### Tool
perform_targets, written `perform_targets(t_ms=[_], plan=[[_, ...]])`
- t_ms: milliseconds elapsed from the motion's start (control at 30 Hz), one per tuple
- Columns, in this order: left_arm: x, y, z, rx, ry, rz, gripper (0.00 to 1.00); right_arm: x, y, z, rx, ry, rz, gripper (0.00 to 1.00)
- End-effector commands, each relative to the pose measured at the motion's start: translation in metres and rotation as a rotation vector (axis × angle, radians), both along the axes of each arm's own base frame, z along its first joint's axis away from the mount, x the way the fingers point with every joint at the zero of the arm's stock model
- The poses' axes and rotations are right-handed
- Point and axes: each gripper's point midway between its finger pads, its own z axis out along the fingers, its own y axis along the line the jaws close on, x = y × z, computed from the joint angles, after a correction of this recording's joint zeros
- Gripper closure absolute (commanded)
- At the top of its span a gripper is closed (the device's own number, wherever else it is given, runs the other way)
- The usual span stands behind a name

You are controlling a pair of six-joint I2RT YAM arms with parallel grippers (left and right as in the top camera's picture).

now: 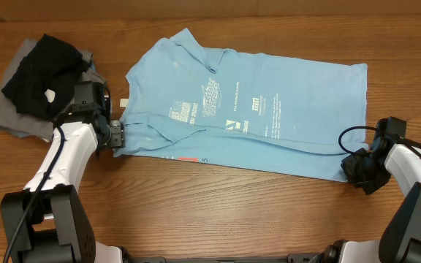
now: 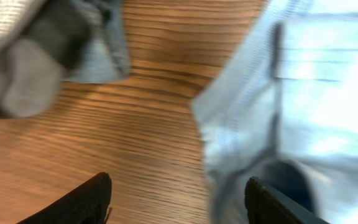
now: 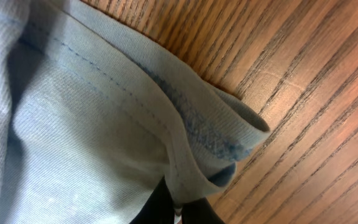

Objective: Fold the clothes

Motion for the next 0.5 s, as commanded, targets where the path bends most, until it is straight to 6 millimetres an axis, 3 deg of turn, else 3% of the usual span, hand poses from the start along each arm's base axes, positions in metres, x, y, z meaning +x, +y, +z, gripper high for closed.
perform_targets(t_ms=[0, 200, 333, 467], plan=[[0.006, -0.023, 0.000, -0.137, -0.011, -0.036, 0.30, 0.005, -0.010, 0.004, -0.035, -0.006, 0.003, 0.93], [0.004, -0.033, -0.002, -0.192, -0.001, -0.050, 0.25, 0.004, -0.009, 0.004, -0.032, 0.000, 0.003, 0.91], [0.024, -0.048, 0.006, -0.277, -0.093, -0.090, 0.23, 0.005, -0.010, 0.004, -0.034, -0.007, 0.007, 0.85], [0.039, -0.060, 0.014, -0.343, -0.165, -0.121, 0.28, 0.010, -0.002, 0.005, 0.012, -0.031, 0.037, 0.76]])
